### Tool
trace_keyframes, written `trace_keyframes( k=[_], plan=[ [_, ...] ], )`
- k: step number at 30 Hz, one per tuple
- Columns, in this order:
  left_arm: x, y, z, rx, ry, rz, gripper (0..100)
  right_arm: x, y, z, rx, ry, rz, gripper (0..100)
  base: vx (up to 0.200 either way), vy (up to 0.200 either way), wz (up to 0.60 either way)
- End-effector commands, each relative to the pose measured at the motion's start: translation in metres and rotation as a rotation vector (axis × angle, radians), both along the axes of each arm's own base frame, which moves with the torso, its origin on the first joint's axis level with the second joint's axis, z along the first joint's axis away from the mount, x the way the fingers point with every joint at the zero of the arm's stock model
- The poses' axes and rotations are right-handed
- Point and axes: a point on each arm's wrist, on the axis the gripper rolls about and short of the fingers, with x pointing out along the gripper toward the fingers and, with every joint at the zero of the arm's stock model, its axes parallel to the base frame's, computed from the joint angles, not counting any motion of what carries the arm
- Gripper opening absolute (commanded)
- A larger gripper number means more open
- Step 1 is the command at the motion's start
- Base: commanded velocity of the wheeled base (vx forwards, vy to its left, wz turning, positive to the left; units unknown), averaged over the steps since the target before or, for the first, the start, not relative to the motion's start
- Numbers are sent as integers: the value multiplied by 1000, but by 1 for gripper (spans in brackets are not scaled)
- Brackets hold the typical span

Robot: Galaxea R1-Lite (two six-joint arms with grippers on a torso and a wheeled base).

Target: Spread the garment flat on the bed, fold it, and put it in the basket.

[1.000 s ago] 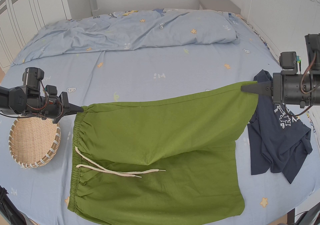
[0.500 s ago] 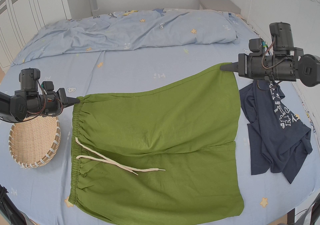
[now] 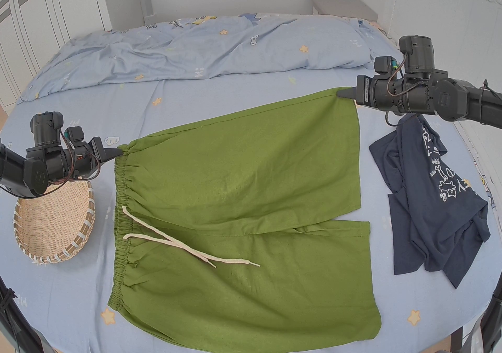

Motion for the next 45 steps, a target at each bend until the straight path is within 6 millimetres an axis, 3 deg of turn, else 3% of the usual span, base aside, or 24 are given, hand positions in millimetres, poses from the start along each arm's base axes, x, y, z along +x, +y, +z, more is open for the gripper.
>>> trace_keyframes(
  k=[1,10,26,35,36,37,45],
  plan=[
    [11,3,-20,-3,22,6,0,21,-4,-20,-7,32,-23,0,0,0,0],
    [22,12,-30,7,-4,21,0,36,-6,-29,-5,33,-36,0,0,0,0],
    [36,14,-28,10,-47,23,0,56,-8,-49,3,57,-57,0,0,0,0],
    [39,12,-32,20,-41,40,0,69,-9,-85,-3,157,-74,0,0,0,0],
    [39,12,-32,21,-41,42,100,69,-9,-87,-5,170,-74,0,0,0,0],
    [39,12,-32,22,-41,43,100,69,-9,-88,-7,174,-74,100,0,0,0],
    [39,10,-30,27,-56,47,100,70,-7,-92,-5,177,-69,100,0,0,0]
  ],
)
